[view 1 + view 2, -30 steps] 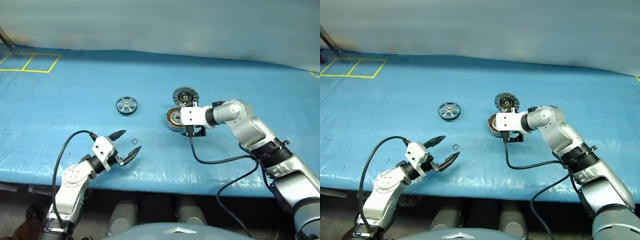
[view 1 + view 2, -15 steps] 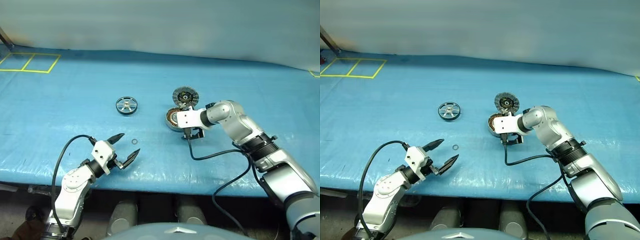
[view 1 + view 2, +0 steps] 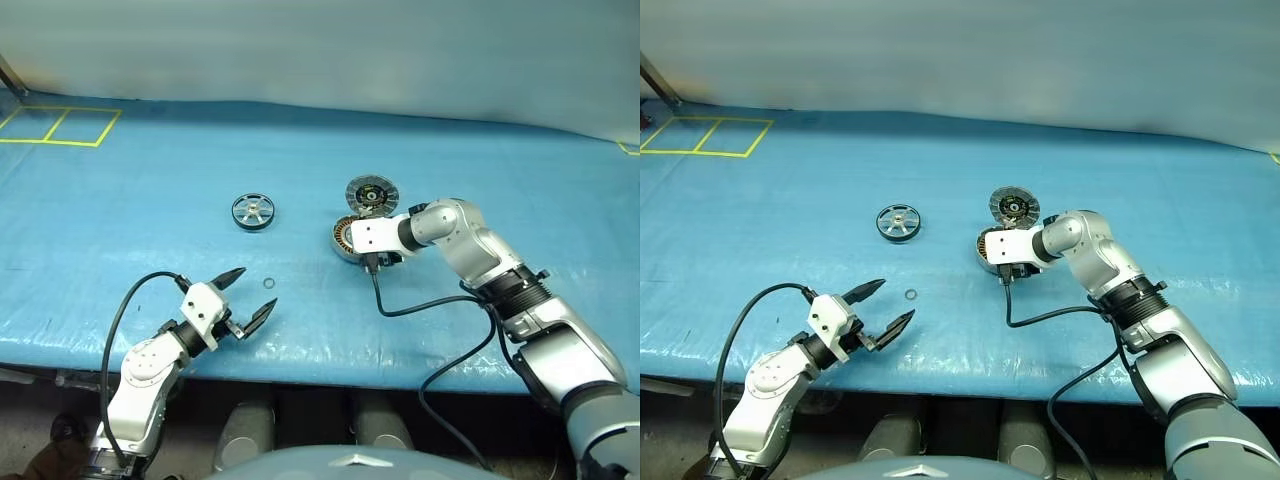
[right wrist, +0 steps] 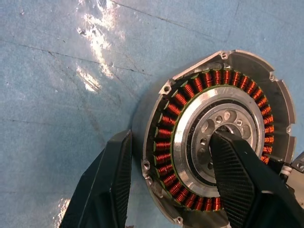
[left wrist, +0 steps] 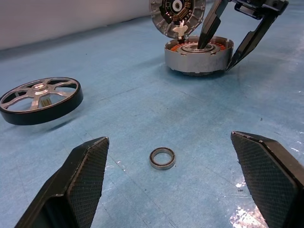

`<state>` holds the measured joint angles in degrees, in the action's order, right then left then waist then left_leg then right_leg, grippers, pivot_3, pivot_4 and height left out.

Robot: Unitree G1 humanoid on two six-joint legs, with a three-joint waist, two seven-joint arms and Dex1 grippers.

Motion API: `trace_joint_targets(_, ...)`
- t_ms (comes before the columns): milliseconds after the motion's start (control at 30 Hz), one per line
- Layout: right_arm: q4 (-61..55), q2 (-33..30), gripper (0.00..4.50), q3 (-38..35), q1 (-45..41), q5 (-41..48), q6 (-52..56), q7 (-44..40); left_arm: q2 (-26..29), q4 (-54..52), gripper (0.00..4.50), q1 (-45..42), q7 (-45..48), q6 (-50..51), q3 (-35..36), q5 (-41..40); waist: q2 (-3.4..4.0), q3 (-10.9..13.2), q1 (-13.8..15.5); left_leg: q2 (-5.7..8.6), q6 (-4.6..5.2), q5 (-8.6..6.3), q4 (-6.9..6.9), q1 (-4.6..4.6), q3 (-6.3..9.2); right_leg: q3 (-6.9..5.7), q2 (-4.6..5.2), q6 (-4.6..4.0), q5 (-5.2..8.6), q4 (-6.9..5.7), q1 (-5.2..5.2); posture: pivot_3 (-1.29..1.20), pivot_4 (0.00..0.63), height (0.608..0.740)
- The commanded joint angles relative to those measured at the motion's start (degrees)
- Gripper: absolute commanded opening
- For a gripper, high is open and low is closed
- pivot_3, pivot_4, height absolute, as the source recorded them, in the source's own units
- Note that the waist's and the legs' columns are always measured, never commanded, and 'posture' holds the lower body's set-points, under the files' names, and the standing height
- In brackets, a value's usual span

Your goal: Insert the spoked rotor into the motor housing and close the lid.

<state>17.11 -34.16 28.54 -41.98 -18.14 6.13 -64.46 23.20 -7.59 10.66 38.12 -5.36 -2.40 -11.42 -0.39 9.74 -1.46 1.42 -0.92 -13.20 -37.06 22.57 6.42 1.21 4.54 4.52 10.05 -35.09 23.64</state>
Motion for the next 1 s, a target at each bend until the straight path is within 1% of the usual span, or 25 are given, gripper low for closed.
trace_joint_targets(33,-3.74,0.43,2.13,-0.84,2.39,0.50,1.15,0.51,1.30,-1.09,4.50,0.57,0.58,-0.27,1.77,-0.98,0.00,0.00,-0.08,0.00,0.00,0.00,0.00,0.00,0.00,0.00,0.00,0.00,0.00,0.00,0.00,0.00,0.150,0.740)
trace_joint_targets(167,-11.73,1.07,2.13,-2.00,6.88,1.41,3.39,1.73,3.29,-1.60,4.50,1.36,1.42,0.32,3.62,-1.75,0.00,0.00,-0.14,-0.01,0.00,0.00,0.05,0.01,0.01,0.00,0.00,-0.01,0.01,0.00,0.03,0.00,0.150,0.740)
trace_joint_targets(367,-19.40,2.79,2.13,-1.57,10.83,0.55,6.36,3.04,4.38,-1.91,4.50,1.67,2.13,0.92,4.00,-2.00,0.00,0.00,-0.47,-0.02,0.00,0.00,0.01,0.00,-0.01,0.00,0.00,-0.01,0.02,-0.02,0.02,0.00,0.150,0.740)
trace_joint_targets(633,-25.81,3.73,2.13,0.42,12.47,0.56,8.58,2.37,3.89,-2.17,4.50,1.31,1.84,1.21,3.57,-1.64,0.00,0.00,-0.52,-0.02,-0.01,0.00,0.01,0.02,0.00,0.00,0.00,-0.02,0.01,-0.04,0.06,0.00,0.150,0.740)
trace_joint_targets(1000,-34.14,3.67,2.13,2.99,17.21,0.68,12.15,1.06,3.61,-2.35,4.50,1.80,1.27,1.21,3.25,-1.30,0.00,0.00,-0.52,-0.02,-0.01,-0.01,0.01,0.02,0.01,-0.02,0.00,-0.02,0.02,-0.04,0.07,0.00,0.150,0.740)
